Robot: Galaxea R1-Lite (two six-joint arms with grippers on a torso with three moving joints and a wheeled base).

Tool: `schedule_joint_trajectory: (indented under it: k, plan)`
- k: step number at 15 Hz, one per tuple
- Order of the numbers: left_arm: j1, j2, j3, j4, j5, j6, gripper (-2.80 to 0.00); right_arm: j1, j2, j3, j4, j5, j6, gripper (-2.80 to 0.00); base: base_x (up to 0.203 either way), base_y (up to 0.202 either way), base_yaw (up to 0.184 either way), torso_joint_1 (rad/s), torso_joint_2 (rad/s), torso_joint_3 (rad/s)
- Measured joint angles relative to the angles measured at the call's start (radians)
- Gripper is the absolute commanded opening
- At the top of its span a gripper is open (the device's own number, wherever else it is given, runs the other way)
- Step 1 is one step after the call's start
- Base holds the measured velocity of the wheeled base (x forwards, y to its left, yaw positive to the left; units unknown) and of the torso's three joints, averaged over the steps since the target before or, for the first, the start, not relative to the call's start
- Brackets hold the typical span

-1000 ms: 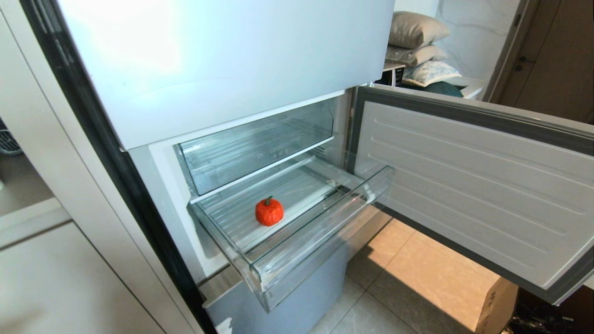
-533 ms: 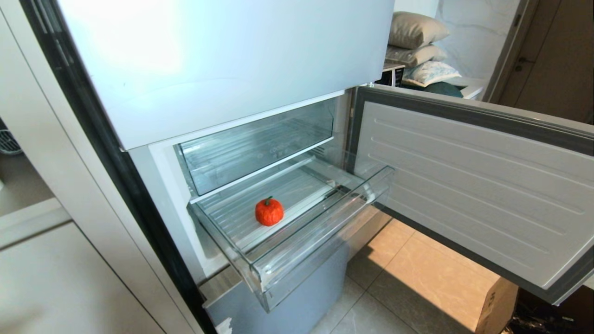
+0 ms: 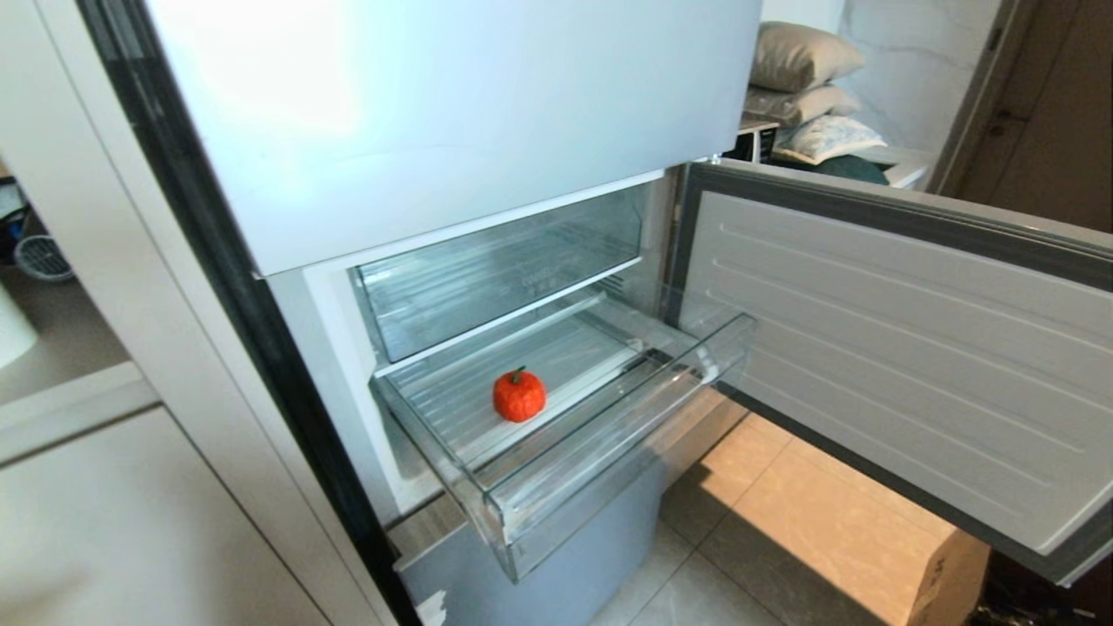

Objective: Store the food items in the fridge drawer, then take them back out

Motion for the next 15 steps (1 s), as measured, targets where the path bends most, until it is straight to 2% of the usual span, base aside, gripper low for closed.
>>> schedule_joint_trajectory:
  k: [12,15]
  plan:
    - [0.000,0.000,0.000,0.000,0.000,0.000,-2.80,0.000,0.000,0.000,-0.003,-0.015,0.064,-2.80,0.001,-0.008,0.175,0.002,0.00,0.004]
    - [0.000,0.000,0.000,0.000,0.000,0.000,-2.80,0.000,0.000,0.000,-0.003,-0.013,0.060,-2.80,0.000,-0.006,0.128,0.002,0.00,0.003]
